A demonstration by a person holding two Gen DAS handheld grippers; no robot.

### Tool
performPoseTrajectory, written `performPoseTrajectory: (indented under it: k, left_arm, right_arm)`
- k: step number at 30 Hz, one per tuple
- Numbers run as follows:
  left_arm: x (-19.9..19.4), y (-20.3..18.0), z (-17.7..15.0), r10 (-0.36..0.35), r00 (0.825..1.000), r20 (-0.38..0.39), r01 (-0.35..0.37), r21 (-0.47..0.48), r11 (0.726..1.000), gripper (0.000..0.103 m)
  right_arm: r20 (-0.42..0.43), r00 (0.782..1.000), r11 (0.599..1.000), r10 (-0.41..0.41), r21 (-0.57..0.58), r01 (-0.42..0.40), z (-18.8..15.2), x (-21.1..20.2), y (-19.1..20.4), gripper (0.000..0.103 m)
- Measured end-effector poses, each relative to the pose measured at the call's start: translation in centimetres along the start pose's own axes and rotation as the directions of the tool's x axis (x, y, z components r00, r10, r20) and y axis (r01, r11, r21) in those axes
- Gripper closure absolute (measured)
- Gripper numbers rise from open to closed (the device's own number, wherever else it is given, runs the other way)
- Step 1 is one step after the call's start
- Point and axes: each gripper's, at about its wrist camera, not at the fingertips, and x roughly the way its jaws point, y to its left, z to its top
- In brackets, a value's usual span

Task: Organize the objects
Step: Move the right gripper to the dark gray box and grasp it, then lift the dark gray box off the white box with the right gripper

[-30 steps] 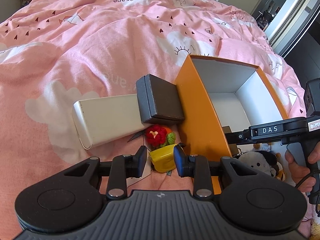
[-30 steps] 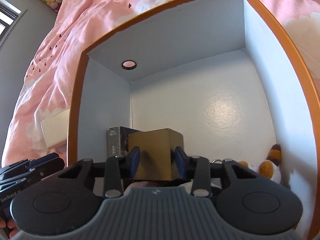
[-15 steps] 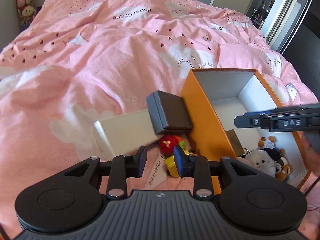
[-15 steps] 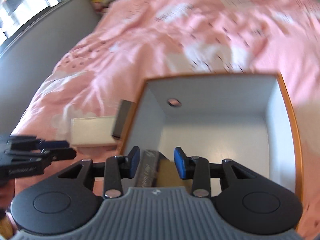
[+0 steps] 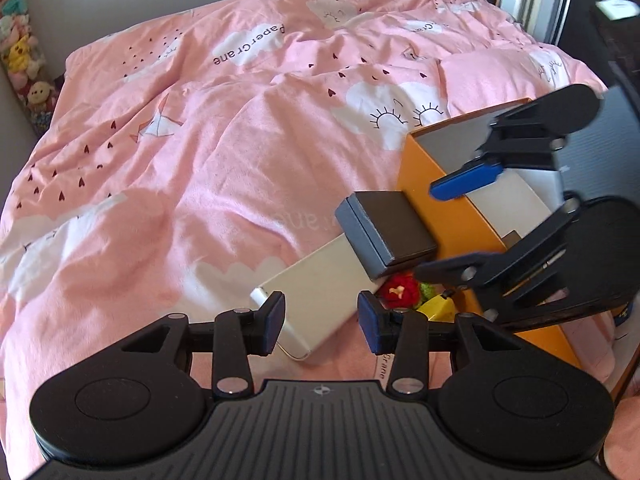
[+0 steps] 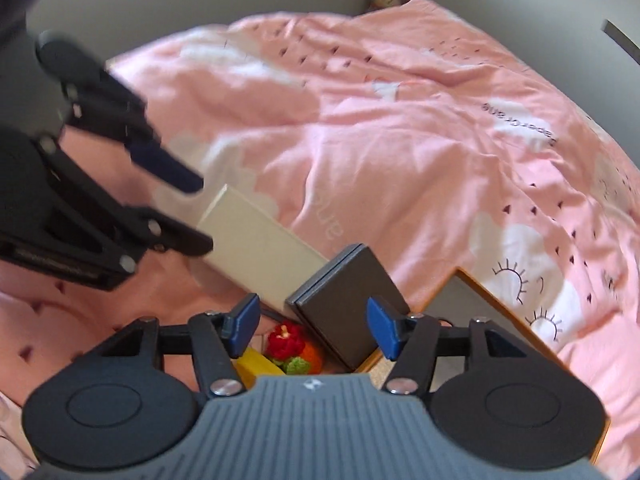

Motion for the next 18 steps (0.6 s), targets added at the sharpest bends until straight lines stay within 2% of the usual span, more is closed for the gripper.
performPoseTrajectory:
  k: [4, 7, 10, 12, 15, 18]
  left_arm:
    - [0.9, 0.2, 0.1, -0.009, 1.000, -0.001, 0.009, 0.056, 0.998, 0.048]
    - [1.6, 0.5, 0.1, -0.014, 1.000, -0.006, 0.014, 0.083, 0.996, 0.047]
    - [2.2, 1.0, 0.2, -0.023, 1.000, -0.012, 0.024, 0.094, 0.995, 0.047]
    - [2.5, 1.3, 0.2, -0.028, 1.000, -0.011, 0.029, 0.096, 0.995, 0.047]
    - [2.7, 1.7, 0.2, -0.035, 0.999, -0.013, 0.036, 0.089, 0.995, 0.047]
    - [3.1, 2.2, 0.3, -0.057, 0.998, -0.017, 0.058, 0.077, 0.995, 0.047]
  right_arm:
    - [-0.108, 0.994, 0.996, -0.023, -0.086, 0.014, 0.7, 3.4, 0.4, 0.037]
    - [-0.158, 0.986, 0.989, -0.051, -0.145, 0.028, 1.0, 5.1, 0.9, 0.034]
    - [-0.193, 0.977, 0.980, -0.096, -0.193, 0.058, 1.3, 6.6, 1.1, 0.032]
    - [-0.207, 0.972, 0.973, -0.115, -0.220, 0.068, 1.5, 7.4, 1.3, 0.025]
    - [-0.229, 0.968, 0.972, -0.104, -0.230, 0.050, 1.7, 8.2, 1.3, 0.017]
    - [-0.240, 0.965, 0.969, -0.101, -0.245, 0.040, 2.0, 8.9, 1.3, 0.015]
